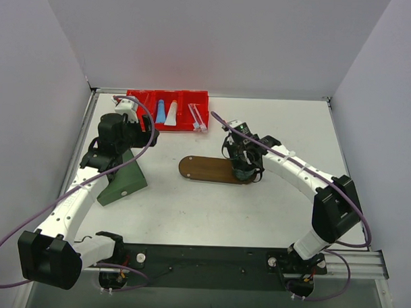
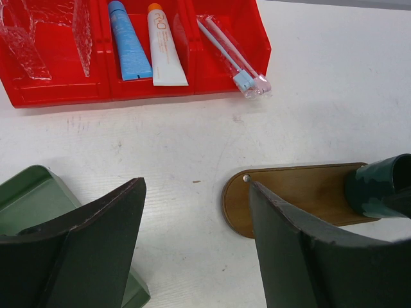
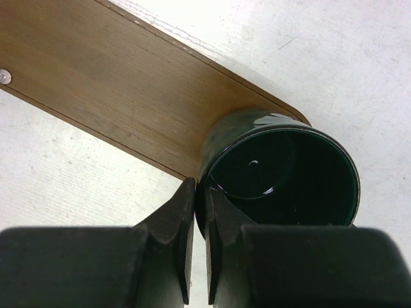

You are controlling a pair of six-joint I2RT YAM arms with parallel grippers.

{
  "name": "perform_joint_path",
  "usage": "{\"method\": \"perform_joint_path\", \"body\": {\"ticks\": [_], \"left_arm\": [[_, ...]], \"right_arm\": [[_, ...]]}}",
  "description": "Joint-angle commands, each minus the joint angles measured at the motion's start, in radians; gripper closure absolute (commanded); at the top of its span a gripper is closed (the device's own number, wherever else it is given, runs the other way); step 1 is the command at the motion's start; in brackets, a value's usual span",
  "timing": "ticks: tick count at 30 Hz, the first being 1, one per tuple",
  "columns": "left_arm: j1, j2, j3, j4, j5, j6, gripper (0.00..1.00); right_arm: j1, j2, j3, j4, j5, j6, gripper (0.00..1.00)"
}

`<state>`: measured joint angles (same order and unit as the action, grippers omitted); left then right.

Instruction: Prepare toiletry sets of a toothbrush and toothpaste on the tray

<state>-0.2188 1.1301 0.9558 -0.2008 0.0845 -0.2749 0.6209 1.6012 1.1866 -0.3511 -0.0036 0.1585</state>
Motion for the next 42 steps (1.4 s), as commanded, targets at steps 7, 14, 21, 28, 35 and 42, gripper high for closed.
{"method": "perform_joint_path", "body": {"ticks": [7,14,21,28,35,42], "left_arm": [[0.007,0.0,0.011,0.014,0.014,0.006,0.25],[0.009,0.002,0.011,0.015,0.017,0.006,0.25],[0.009,0.0,0.011,0.015,0.017,0.006,0.25],[0.007,-0.001,0.014,0.014,0.017,0.008,0.24],[0.009,0.0,0.017,0.008,0.015,0.013,0.23],[0.035,0.003,0.035,-0.006,-0.002,0.039,0.22]], "right_arm": [[-0.001,-0.057,-0.022,-0.054,-0.021,-0.014,1.0],[0.0,-0.047,-0.027,-0.068,0.001,-0.031,1.0],[-0.001,-0.04,-0.025,-0.066,0.054,-0.034,1.0],[0.0,-0.046,-0.025,-0.066,0.059,-0.034,0.8],[-0.001,-0.069,-0.031,-0.052,0.044,-0.025,0.61],[-0.004,-0.132,-0.039,-0.035,-0.018,-0.013,0.47]]}}
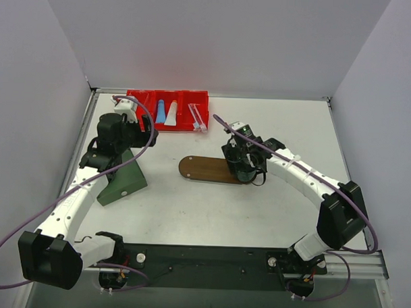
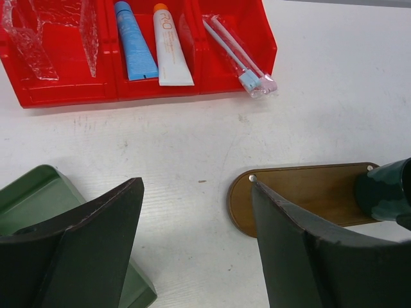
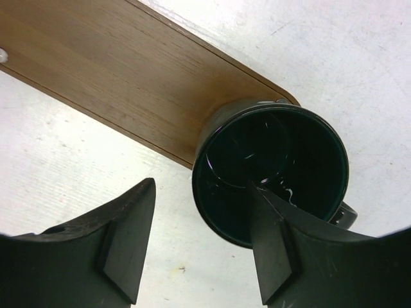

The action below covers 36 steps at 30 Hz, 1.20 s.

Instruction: Prepare toiletry sets of a toothbrush and toothpaste on the tray

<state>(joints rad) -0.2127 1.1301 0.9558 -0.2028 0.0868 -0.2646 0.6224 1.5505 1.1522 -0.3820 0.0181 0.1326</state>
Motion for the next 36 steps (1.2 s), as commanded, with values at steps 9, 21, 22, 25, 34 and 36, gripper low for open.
{"method": "perform_joint_path", "body": {"ticks": [9,21,22,25,34,36], "left_arm": [[0.108,0.034,0.107,-0.041,-0.05,0.068,0.25],[0.16,0.419,0.542,-0.216,-0.265,0.246,0.41],[0.173,0.498,0.637,-0.231,-0.263,0.255,0.43],[0.199,0.658,0.777,-0.306,-0.228,0.296,0.48],[0.202,1.009,1.182,-0.487,-0.208,0.326,0.53],[0.202,1.06,1.279,-0.532,-0.2,0.321,0.53]], "right_arm": [[-0.047,-0.242,-0.022,0.038,-0.13,0.053,0.43],[-0.098,-0.409,-0.1,0.118,-0.152,0.101,0.47],[-0.102,-0.42,-0.101,0.12,-0.155,0.099,0.47],[-0.108,-0.438,-0.124,0.141,-0.167,0.108,0.48],[-0.119,-0.452,-0.149,0.16,-0.175,0.111,0.48],[-0.122,-0.451,-0.149,0.161,-0.179,0.11,0.48]]}}
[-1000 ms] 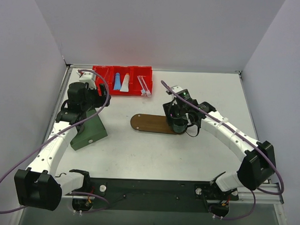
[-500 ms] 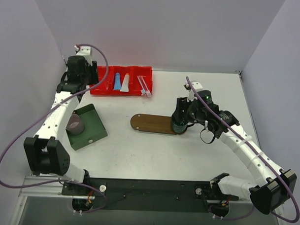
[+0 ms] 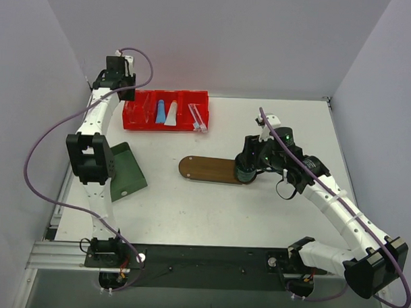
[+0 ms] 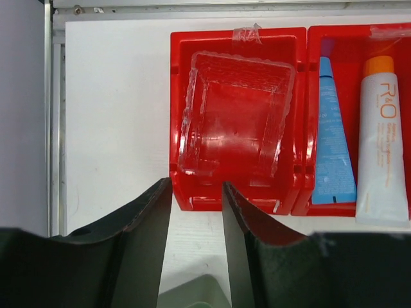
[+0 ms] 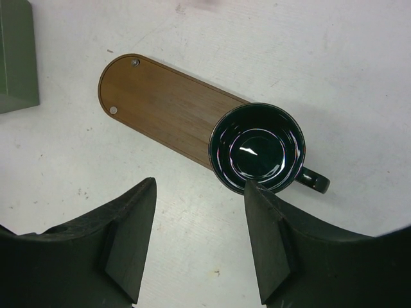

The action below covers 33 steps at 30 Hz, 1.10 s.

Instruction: Prepare toiletry sets of a toothbrush and toothpaste on the tray

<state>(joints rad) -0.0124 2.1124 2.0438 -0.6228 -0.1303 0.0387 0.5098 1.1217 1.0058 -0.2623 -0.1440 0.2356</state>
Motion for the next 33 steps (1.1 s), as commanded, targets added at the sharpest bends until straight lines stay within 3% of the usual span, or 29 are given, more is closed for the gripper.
{"method": "perform_joint_path", "body": {"ticks": [1,4,19,33], "left_arm": [[0.002,0.121,0.217,-0.127,0.015,0.017,0.53],[0.002,0.181,0.294,-0.17,0.0,0.013,0.53],[0.006,0.268,0.323,-0.167,-0.032,0.012,0.53],[0.006,0.169,0.223,-0.066,0.009,0.004,0.53]], "right_arm": [[-0.008,-0.02,-0.004,0.04,-0.019,0.008,0.48],[-0.011,-0.019,-0.004,0.04,-0.02,0.007,0.48],[-0.013,-0.005,-0.007,0.04,-0.031,0.008,0.48],[-0.013,0.01,-0.01,0.04,-0.031,0.005,0.48]]}}
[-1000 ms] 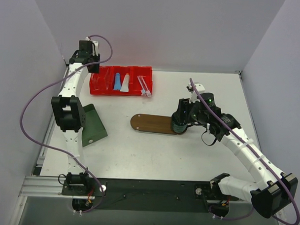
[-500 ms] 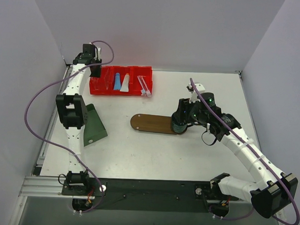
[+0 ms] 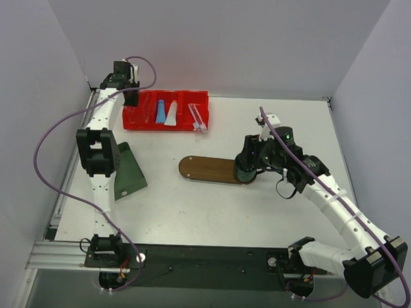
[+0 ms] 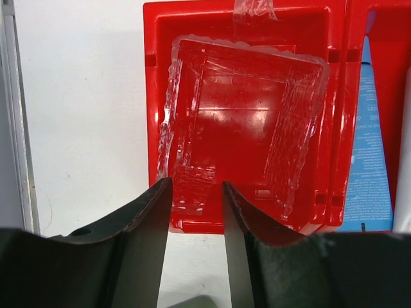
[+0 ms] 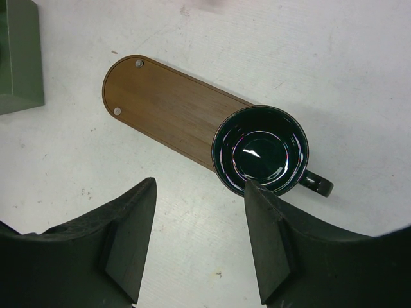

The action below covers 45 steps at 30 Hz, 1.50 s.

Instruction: Prepare toiletry sets of a toothbrush and toothpaste on the tray

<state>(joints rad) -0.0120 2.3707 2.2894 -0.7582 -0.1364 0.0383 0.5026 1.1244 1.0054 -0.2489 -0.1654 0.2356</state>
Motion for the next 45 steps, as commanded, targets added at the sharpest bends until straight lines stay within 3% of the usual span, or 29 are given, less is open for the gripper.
{"method": "perform_joint_path", "body": {"ticks": [1,5,21,45], "left_arm": [[0.006,-0.091,-0.021,0.068,0.008,0.006,0.53],[0.047,-0.085,-0.021,0.06,0.004,0.005,0.53],[0.046,-0.039,-0.025,0.057,0.02,0.006,0.53],[0.023,0.012,0.002,0.037,0.017,0.017,0.68]], "right_arm": [[-0.006,0.008,-0.01,0.026,-0.008,0.005,0.48],[-0.006,0.008,-0.011,0.026,-0.009,0.007,0.48],[-0.007,0.011,-0.013,0.026,-0.005,0.004,0.48],[-0.007,0.012,-0.013,0.026,-0.002,0.004,0.49]]}}
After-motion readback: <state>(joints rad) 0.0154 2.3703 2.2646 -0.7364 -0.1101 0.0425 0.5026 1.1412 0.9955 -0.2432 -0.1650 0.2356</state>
